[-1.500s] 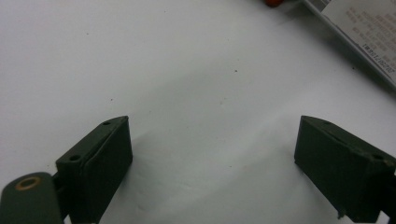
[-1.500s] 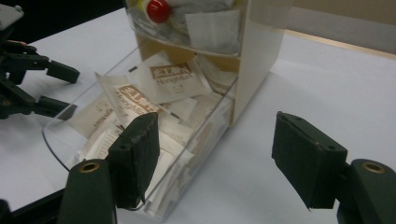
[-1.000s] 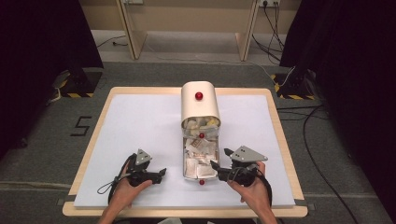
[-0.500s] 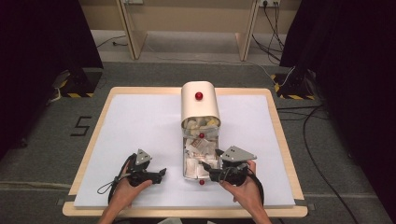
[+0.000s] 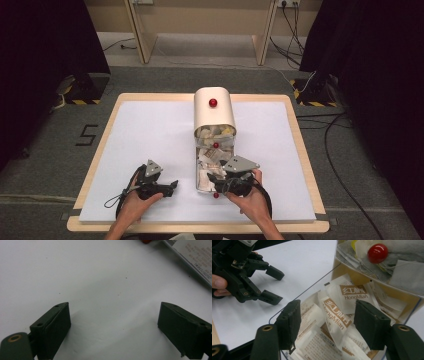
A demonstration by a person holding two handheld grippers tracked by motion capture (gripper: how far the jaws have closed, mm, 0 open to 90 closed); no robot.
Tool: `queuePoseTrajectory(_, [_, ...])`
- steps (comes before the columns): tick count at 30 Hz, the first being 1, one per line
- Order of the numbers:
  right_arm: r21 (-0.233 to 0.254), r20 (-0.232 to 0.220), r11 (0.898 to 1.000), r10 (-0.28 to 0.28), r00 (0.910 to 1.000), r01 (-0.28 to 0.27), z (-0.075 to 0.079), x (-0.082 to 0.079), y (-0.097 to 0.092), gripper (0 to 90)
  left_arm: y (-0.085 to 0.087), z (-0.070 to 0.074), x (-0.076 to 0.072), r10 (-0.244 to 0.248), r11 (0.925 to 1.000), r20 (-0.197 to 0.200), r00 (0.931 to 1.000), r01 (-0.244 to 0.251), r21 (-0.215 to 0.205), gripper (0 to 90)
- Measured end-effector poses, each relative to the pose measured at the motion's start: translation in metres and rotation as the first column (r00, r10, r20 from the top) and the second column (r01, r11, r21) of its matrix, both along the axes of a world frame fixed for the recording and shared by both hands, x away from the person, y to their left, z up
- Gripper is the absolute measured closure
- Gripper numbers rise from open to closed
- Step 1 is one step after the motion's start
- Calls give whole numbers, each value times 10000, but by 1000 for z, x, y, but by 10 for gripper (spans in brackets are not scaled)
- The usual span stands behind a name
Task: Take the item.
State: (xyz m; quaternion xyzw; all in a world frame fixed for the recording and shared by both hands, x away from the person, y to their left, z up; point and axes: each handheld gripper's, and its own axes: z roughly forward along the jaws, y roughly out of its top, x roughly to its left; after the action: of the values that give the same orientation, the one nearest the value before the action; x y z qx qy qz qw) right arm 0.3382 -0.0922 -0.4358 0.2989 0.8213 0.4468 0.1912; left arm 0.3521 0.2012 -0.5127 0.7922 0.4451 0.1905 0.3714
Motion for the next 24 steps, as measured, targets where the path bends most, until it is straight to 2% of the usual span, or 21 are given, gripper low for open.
queuePoseTrajectory(3, [-190, 57, 9997, 119, 9999, -118, -2, 3, 7, 439, 0, 0, 0, 2, 10000, 0, 10000, -2, -1, 106])
queuePoseTrajectory(5, [-519, 117, 9985, 188, 9998, -182, -4, 6, 12, 494, 0, 0, 0, 7, 10000, 5, 10000, -7, -5, 106])
queuePoseTrajectory(10, [-763, 167, 9971, 90, 9998, -77, -8, 12, 14, 565, 0, 0, 0, 6, 10000, 4, 10000, -6, -4, 106])
queuePoseTrajectory(12, [-918, 50, 9958, 79, 10000, -74, -13, 15, 13, 590, 0, 0, 0, 3, 10000, 3, 10000, -3, 2, 106])
queuePoseTrajectory(17, [-1002, 10, 9950, -2, 10000, 3, -15, 17, 12, 638, 0, 0, 0, 6, 10000, 6, 10000, -6, -4, 106])
queuePoseTrajectory(20, [-1001, 122, 9949, 133, 9998, -120, -15, 16, 10, 761, 0, 0, 0, 1, 10000, 5, 10000, -1, 6, 106])
queuePoseTrajectory(24, [-1061, 328, 9939, 324, 9989, -287, -12, 15, 8, 826, 0, 0, 0, 3, 10000, 4, 10000, -3, 4, 106])
